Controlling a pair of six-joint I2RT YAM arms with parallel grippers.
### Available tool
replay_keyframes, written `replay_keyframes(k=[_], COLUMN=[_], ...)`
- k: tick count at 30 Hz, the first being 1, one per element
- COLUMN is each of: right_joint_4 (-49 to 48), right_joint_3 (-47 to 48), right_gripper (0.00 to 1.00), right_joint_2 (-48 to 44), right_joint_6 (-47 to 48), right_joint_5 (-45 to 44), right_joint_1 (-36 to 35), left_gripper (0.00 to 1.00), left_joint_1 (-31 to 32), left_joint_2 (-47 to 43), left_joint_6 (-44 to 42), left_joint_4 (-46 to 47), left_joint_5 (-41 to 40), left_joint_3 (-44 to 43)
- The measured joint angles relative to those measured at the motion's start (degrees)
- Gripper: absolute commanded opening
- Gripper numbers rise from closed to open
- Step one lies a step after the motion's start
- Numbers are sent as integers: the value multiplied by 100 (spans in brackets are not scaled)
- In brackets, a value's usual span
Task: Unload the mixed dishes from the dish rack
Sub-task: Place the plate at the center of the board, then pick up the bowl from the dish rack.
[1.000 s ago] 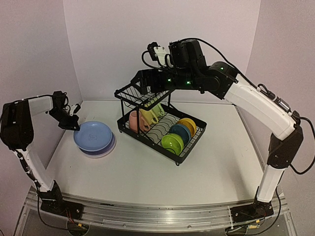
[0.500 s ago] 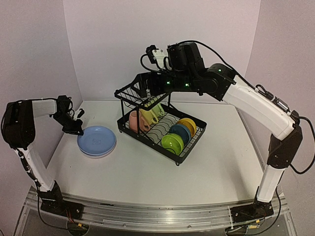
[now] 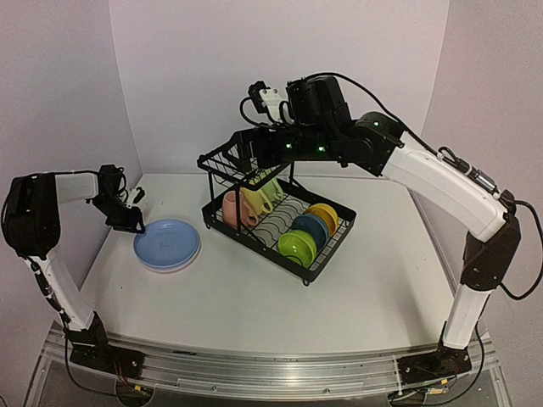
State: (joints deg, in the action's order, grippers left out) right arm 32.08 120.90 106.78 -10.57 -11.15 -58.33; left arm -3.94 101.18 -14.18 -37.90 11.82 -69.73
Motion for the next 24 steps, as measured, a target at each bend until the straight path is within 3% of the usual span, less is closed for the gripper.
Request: replay_keyframes(k=[9,17,19,24], right_joint_4=[-150,-67,49,549], right_joint_3=[-213,-1292,-1583,-2477], right_gripper=[98,97,92,69], right_joint_2=[-60,-754,-1007,-1500], right_joint_6=[39,138,117,-162], right_joint_5=[22,-419,-485,-488], right_joint_1=[2,145,327,1223], left_gripper=[35,36,37,45], left_joint_1=[240,240,240,240], left_joint_2=[-24,-64,-135,-410], left_joint_6=[-43,-127,-162,-226], left_joint_4=[287,355,346,333], left_joint_5=[-155,-282,-303,-298], left_joint_3=[436,435,435,385])
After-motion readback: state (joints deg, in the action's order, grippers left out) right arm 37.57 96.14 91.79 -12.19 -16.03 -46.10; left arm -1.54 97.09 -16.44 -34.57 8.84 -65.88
